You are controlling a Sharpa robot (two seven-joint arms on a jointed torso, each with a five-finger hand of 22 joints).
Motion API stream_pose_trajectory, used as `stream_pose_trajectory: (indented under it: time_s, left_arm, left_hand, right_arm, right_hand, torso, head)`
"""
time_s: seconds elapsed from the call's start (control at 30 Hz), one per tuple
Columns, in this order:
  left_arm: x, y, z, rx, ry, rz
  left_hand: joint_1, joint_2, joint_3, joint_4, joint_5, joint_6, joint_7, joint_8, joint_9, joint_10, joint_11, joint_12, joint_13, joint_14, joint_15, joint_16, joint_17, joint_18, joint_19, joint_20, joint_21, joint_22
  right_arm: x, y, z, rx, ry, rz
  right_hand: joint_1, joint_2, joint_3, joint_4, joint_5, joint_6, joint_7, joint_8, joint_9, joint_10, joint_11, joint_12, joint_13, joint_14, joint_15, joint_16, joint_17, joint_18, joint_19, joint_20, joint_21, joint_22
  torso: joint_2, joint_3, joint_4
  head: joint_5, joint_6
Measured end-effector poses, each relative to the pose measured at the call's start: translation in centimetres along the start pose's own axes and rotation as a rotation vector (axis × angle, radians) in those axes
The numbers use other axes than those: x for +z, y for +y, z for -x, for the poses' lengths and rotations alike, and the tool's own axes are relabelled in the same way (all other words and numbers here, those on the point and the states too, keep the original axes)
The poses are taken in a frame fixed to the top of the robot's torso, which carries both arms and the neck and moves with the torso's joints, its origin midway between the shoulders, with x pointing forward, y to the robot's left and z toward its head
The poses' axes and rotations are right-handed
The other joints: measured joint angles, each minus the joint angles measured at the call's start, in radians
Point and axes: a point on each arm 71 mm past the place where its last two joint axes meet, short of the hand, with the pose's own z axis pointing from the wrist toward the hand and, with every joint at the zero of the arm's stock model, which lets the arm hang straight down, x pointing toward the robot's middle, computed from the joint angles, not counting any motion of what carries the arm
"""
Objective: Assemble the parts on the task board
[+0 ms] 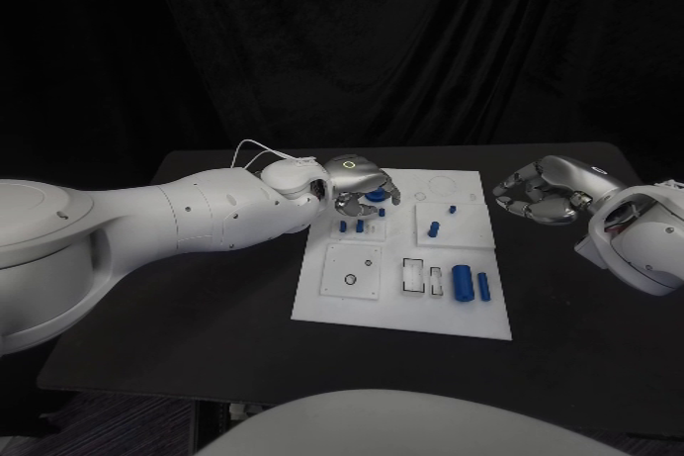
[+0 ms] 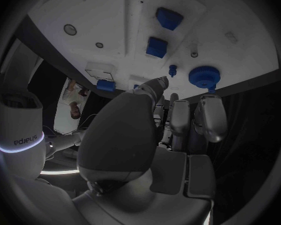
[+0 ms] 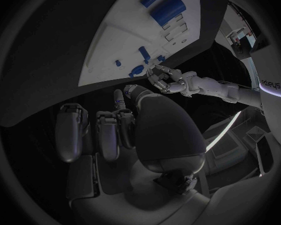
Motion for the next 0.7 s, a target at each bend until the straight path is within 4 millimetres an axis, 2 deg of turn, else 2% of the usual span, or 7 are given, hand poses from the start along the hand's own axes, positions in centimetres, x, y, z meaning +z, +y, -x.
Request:
stream_pose_trajectory:
  time_s: [0.27,0.7]
  left_arm:
    - [0.6,0.2,-0.1,0.023,0.020,0.014]
    - [1.3,0.3,-0.2,0.035,0.045,0.031]
  left_hand:
    - [-0.005,-0.005,0.000,0.000,0.000,0.014,0.005,0.005,-0.008,0.006,0.003,0.010,0.001,0.000,0.000,0.000,-0.011,0.000,0.001,-0.001,-0.004,0.000]
    - [-0.013,-0.005,-0.003,0.003,0.000,0.044,0.016,0.015,-0.014,0.018,0.001,0.032,0.009,-0.004,0.004,-0.004,-0.025,0.000,0.001,-0.001,-0.014,0.000]
  right_arm:
    - [0.1,0.2,-0.1,0.000,0.001,0.004]
    - [0.2,0.3,-0.1,0.001,0.002,0.006]
  right_hand:
    - [0.000,0.000,0.000,0.000,0.000,0.000,0.000,0.000,0.000,0.000,0.000,0.000,0.000,0.000,0.000,0.000,0.000,0.000,0.000,0.000,0.000,0.000]
    - [0.000,0.000,0.000,0.000,0.000,0.000,0.000,0.000,0.000,0.000,0.000,0.000,0.000,0.000,0.000,0.000,0.000,0.000,0.000,0.000,0.000,0.000]
  torso:
    - [0.001,0.0005,-0.0031]
    - [0.001,0.0019,-0.0027]
  head:
    - [0.002,0.000]
    - [-0.004,0.000]
